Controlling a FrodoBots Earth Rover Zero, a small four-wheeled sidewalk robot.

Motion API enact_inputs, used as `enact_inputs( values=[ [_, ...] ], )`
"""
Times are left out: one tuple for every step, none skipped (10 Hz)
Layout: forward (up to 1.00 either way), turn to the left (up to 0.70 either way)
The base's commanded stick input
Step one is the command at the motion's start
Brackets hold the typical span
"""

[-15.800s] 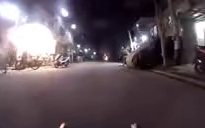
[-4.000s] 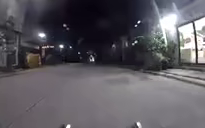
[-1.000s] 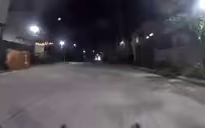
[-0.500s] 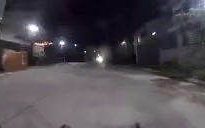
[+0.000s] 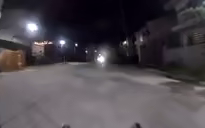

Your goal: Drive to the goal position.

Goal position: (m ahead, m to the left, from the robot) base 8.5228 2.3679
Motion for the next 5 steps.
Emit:
enact_inputs(
  values=[
    [0.85, 0.0],
    [0.85, 0.0],
    [0.85, 0.0],
    [0.85, 0.0],
    [0.85, 0.0]
  ],
)
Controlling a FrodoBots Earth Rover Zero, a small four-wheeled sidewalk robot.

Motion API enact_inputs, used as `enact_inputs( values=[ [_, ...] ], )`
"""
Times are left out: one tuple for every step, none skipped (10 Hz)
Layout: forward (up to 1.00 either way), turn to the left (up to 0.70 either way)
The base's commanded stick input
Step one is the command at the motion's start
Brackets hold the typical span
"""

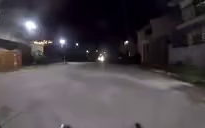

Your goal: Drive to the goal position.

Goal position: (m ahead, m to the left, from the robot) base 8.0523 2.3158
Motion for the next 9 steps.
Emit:
enact_inputs(
  values=[
    [0.85, 0.0],
    [0.85, 0.0],
    [0.85, 0.0],
    [0.85, 0.0],
    [0.85, 0.0],
    [0.85, 0.0],
    [0.85, 0.0],
    [0.85, 0.0],
    [0.85, 0.0]
  ],
)
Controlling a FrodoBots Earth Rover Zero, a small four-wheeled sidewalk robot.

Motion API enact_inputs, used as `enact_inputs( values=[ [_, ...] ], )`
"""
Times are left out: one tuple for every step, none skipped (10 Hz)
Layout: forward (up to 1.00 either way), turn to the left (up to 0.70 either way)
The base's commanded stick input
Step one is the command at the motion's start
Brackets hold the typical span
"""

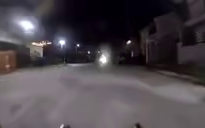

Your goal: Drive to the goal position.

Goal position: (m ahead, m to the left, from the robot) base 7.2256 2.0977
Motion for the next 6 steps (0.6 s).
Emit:
enact_inputs(
  values=[
    [0.85, 0.0],
    [0.85, 0.0],
    [0.85, 0.0],
    [0.85, 0.0],
    [0.85, 0.0],
    [0.85, 0.0]
  ],
)
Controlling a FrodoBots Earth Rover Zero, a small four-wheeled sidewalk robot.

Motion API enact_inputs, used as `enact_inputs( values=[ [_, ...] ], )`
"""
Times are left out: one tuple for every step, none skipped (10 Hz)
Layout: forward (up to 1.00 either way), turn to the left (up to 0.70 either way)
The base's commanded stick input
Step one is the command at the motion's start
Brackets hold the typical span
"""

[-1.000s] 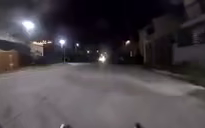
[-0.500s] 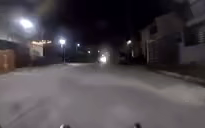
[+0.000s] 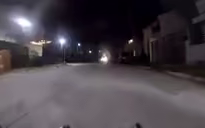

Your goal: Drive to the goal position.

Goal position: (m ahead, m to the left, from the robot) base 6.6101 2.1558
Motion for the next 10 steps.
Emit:
enact_inputs(
  values=[
    [0.85, 0.0],
    [0.85, 0.0],
    [0.85, 0.0],
    [0.85, 0.0],
    [0.85, -0.15],
    [0.85, -0.28],
    [0.85, -0.34],
    [0.85, -0.34],
    [0.85, -0.34],
    [0.85, -0.23]
  ],
)
